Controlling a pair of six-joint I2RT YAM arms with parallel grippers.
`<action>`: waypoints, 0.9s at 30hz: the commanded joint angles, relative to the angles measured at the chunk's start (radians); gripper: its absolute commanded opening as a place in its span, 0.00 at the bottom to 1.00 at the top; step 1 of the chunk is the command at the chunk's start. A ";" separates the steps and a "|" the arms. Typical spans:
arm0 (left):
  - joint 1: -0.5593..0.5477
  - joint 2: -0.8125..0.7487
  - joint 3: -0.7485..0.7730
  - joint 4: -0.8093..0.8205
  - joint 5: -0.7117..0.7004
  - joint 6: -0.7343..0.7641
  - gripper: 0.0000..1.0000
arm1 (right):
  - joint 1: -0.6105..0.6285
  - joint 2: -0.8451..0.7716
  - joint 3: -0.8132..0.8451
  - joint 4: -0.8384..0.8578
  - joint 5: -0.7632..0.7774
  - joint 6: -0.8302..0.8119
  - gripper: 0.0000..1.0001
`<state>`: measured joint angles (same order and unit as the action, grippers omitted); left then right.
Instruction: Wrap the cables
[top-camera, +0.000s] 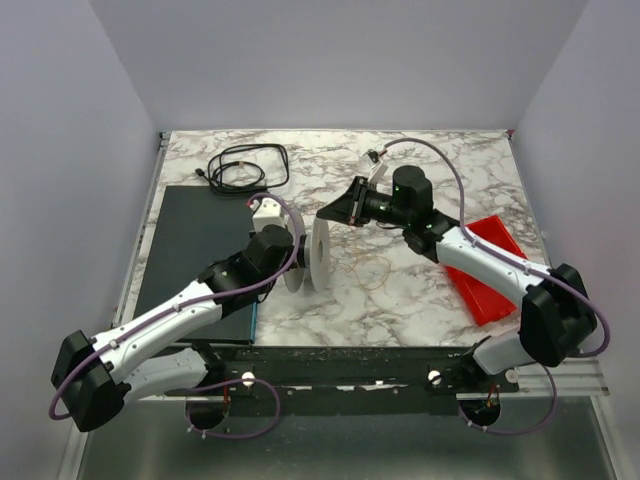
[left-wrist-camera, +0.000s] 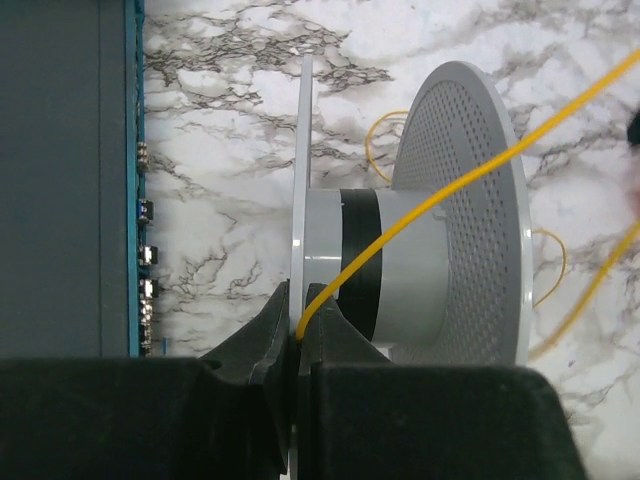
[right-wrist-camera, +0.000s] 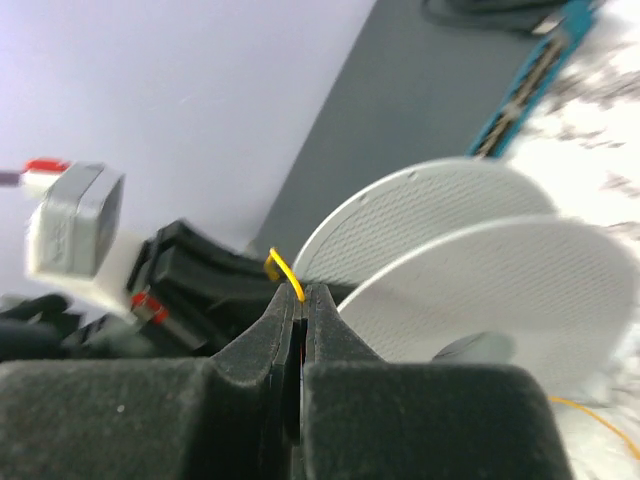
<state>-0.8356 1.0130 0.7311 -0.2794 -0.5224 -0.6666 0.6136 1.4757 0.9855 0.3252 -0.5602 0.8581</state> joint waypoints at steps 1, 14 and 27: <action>-0.007 0.008 0.122 -0.100 0.095 0.176 0.00 | -0.014 -0.031 0.143 -0.374 0.335 -0.261 0.01; -0.007 -0.127 0.239 -0.195 0.215 0.270 0.00 | -0.121 0.093 0.136 -0.321 0.346 -0.394 0.01; -0.007 -0.116 0.469 -0.351 0.180 0.328 0.00 | -0.172 0.159 -0.026 0.005 0.117 -0.310 0.33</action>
<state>-0.8410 0.9287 1.1084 -0.5980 -0.3038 -0.3710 0.4690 1.6138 0.9897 0.2283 -0.4534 0.5320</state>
